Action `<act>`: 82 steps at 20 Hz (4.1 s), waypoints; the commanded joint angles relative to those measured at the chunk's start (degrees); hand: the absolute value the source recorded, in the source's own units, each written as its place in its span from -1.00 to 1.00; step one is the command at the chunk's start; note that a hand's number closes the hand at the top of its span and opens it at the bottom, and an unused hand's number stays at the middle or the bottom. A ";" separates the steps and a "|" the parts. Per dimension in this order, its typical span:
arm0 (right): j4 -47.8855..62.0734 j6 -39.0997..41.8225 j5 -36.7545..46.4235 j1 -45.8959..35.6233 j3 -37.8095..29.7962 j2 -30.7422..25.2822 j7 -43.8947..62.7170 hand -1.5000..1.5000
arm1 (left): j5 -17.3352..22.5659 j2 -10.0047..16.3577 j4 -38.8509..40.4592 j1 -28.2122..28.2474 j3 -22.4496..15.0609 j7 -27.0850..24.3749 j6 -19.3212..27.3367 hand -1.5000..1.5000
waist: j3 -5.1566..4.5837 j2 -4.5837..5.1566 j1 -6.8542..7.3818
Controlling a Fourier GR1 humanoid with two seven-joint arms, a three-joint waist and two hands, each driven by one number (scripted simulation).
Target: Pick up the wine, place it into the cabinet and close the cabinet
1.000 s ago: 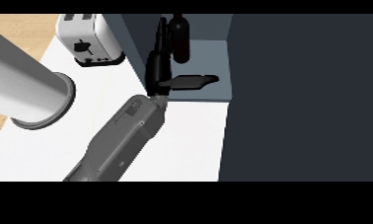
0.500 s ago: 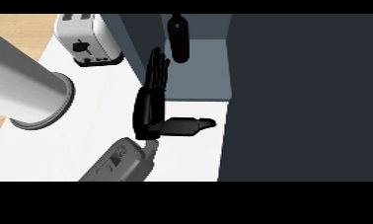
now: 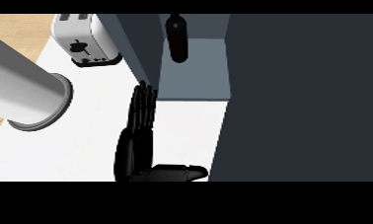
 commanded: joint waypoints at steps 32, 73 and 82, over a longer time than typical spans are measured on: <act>10.24 -13.84 3.62 -26.58 28.05 10.15 16.02 1.00 | 13.69 26.14 -24.18 28.08 19.54 -4.71 -19.45 -1.00 | -0.49 0.09 3.47; 96.14 -14.28 -33.27 -93.56 3.31 5.80 -7.10 1.00 | 31.85 36.34 -17.45 33.69 47.84 0.01 -40.95 -1.00 | -0.10 1.41 2.46; 101.83 -12.69 -33.45 -91.03 3.09 2.43 -12.99 1.00 | 33.30 36.42 -22.19 32.53 45.25 2.04 -42.63 -1.00 | -0.06 2.31 1.54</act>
